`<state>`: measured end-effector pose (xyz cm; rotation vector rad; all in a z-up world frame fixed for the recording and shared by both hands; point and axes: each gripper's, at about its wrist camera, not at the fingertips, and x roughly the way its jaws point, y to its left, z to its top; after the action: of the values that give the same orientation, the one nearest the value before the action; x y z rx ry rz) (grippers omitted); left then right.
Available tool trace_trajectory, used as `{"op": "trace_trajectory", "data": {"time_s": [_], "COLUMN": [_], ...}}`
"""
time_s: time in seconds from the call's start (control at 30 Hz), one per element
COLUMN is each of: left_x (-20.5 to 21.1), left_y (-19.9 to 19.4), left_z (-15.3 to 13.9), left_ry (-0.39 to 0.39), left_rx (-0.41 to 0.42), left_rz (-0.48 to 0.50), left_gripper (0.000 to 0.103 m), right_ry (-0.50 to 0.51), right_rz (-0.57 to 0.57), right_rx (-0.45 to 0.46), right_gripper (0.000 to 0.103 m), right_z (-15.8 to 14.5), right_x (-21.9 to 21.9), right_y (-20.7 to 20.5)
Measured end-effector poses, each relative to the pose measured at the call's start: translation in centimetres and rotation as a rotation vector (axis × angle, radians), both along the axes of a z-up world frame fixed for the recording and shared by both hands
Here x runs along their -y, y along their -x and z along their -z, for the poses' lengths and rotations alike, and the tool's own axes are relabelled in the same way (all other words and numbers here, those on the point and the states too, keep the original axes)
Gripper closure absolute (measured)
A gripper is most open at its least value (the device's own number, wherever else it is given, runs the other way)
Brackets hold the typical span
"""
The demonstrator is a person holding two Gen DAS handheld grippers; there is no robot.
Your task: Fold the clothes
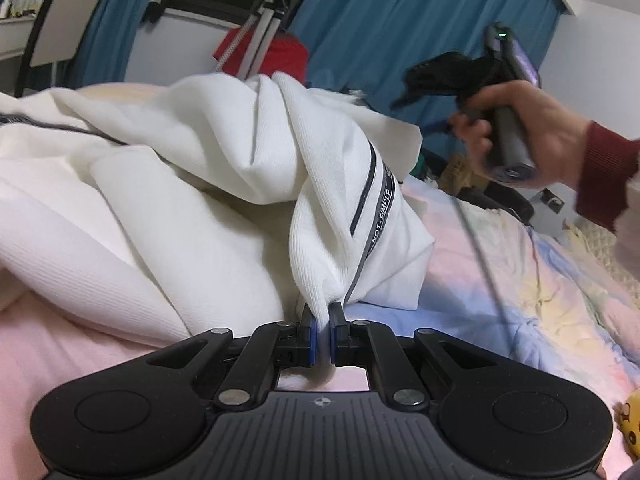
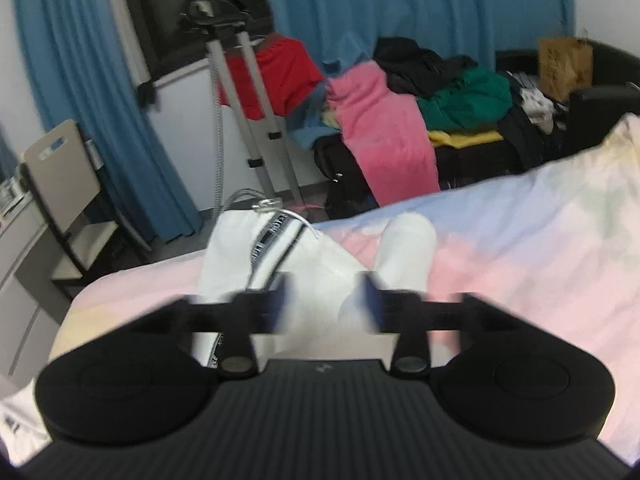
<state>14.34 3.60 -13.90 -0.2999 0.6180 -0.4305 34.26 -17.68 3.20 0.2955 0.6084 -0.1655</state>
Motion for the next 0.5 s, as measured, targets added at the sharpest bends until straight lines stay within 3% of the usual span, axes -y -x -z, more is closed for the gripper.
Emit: {"op": "trace_trajectory", "data": {"time_s": [0.1, 0.23, 0.3, 0.37, 0.43, 0.5], "left_x": [0.0, -0.2, -0.1, -0.1, 0.1, 0.4], "left_y": [-0.7, -1.0, -1.0, -0.9, -0.6, -0.4], "left_z": [0.7, 1.0, 0.9, 0.4, -0.1, -0.4], "left_ry": [0.029, 0.05, 0.046, 0.031, 0.016, -0.002], "left_rx": [-0.018, -0.022, -0.022, -0.024, -0.01, -0.004], "left_rz": [0.018, 0.026, 0.024, 0.022, 0.021, 0.018], "left_gripper": [0.096, 0.096, 0.096, 0.097, 0.097, 0.097], "right_ry": [0.03, 0.004, -0.016, -0.025, -0.023, -0.033], "right_rz": [0.125, 0.137, 0.14, 0.149, 0.147, 0.131], "right_rx": [-0.007, -0.04, -0.055, -0.051, -0.039, -0.004], "right_gripper": [0.033, 0.035, 0.046, 0.09, 0.097, 0.098], "right_z": [1.1, 3.0, 4.0, 4.2, 4.0, 3.0], "right_x": [-0.4, 0.3, 0.7, 1.1, 1.5, 1.7], "right_y": [-0.6, -2.1, -2.7, -2.2, -1.3, 0.0]}}
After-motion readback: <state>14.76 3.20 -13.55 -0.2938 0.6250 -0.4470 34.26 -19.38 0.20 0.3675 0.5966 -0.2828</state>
